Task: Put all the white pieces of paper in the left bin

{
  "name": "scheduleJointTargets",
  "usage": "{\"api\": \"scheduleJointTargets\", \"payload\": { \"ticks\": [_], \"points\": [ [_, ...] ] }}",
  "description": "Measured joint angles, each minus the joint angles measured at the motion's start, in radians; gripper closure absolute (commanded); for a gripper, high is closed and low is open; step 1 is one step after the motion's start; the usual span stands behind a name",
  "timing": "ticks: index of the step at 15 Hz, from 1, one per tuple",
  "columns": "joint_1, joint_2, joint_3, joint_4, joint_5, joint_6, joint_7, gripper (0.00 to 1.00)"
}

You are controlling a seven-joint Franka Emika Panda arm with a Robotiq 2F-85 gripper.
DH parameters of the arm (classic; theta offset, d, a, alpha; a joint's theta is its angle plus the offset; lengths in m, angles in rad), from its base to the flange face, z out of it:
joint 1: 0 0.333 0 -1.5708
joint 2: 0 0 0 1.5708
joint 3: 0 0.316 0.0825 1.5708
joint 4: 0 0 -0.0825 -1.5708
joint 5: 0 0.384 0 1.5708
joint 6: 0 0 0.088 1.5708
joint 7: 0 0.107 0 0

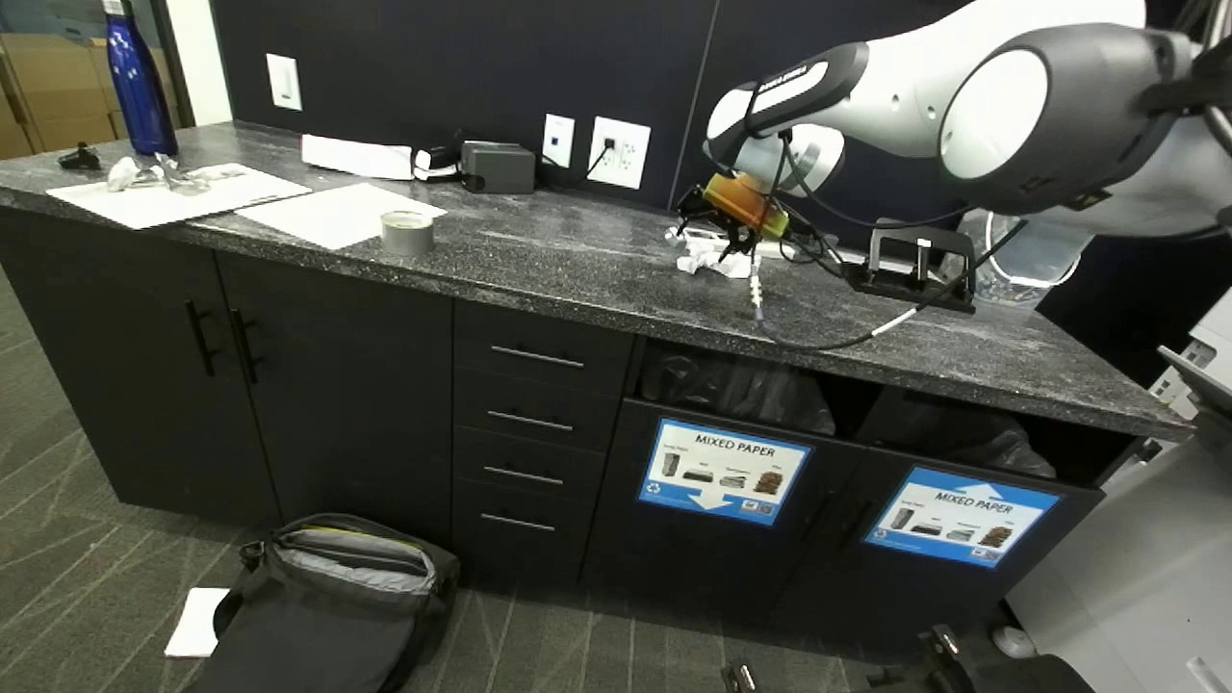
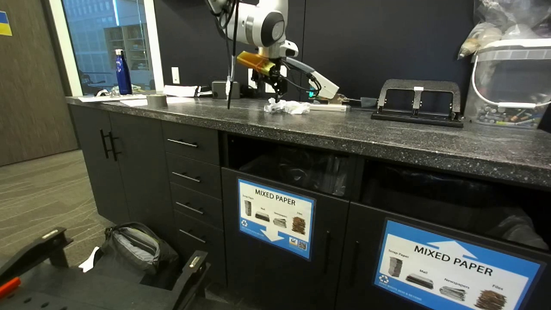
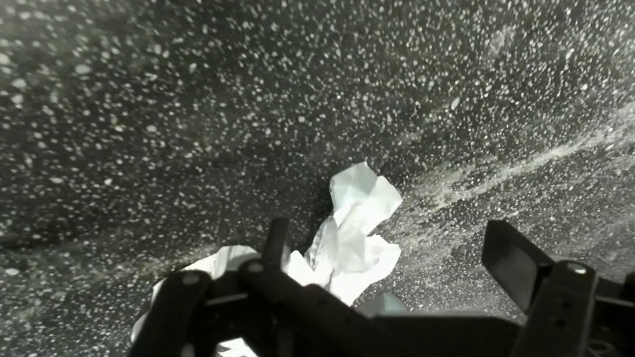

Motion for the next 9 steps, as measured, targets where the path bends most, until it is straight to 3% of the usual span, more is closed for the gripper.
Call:
{"api": "scheduleJointTargets", "payload": {
  "ticks": [7, 8, 9],
  "points": [
    [0.051, 0.213, -0.092, 0.274, -0.110, 0.004, 0.171, 0.00],
    [0.059, 0.238, -0.108, 0.309, -0.130, 0.004, 0.194, 0.25],
    [0.066, 0.262, -0.125, 0.342, -0.150, 0.004, 0.217, 0.27]
  ]
}}
